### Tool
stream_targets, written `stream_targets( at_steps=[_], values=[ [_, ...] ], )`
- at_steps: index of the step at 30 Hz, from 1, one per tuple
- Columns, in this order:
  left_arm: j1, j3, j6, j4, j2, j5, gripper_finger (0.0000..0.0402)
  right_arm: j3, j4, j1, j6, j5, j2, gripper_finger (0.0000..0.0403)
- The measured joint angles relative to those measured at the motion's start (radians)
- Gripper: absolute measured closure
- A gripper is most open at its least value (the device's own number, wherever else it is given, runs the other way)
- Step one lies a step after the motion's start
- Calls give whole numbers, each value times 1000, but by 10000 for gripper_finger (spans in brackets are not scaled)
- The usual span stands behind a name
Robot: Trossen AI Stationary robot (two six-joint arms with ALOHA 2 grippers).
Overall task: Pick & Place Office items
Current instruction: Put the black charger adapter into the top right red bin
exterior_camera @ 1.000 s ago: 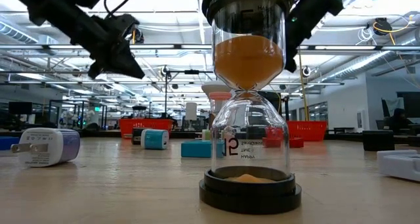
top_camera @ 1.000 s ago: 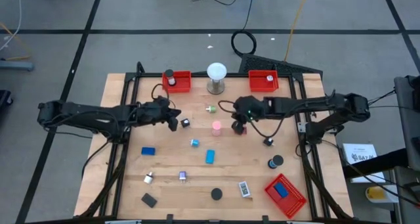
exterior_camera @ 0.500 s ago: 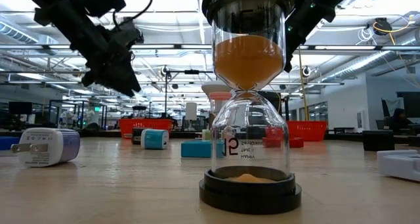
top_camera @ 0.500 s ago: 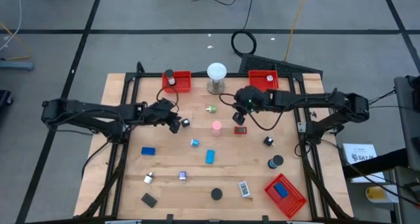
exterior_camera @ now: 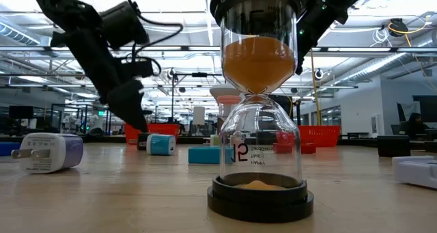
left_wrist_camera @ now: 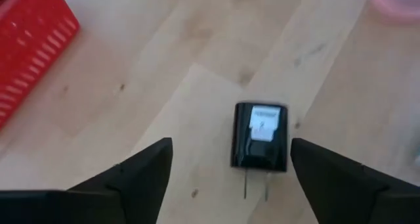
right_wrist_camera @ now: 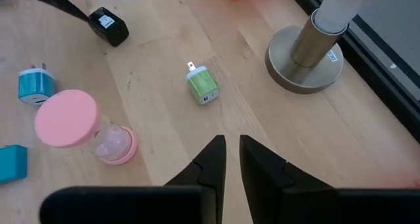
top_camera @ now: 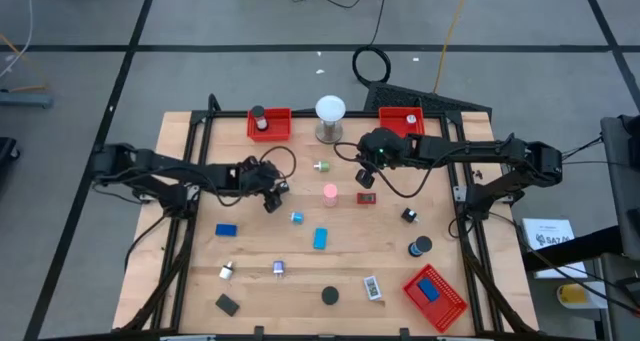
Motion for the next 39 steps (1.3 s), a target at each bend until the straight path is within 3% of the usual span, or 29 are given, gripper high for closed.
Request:
stream_targets(
  at_steps=[4,9,19,23,30,39],
  values=[
    [0,0,-16,7,44,8,84,0,0,0,5,0,0,369],
    [-1,-1,-27,65,79,45,110,0,0,0,5,0,0,369],
    [0,-1,-9,62,109,44,206,0,0,0,4,0,0,369],
    [15,39,26,-9,72,103,253,0,-5,1,8,0,-12,369],
    [73,263,136,-359,38,212,259,2,-14,-1,4,2,-76,369],
    [154,558,135,-838,154,308,255,2,-32,-6,5,3,-142,369]
  ],
)
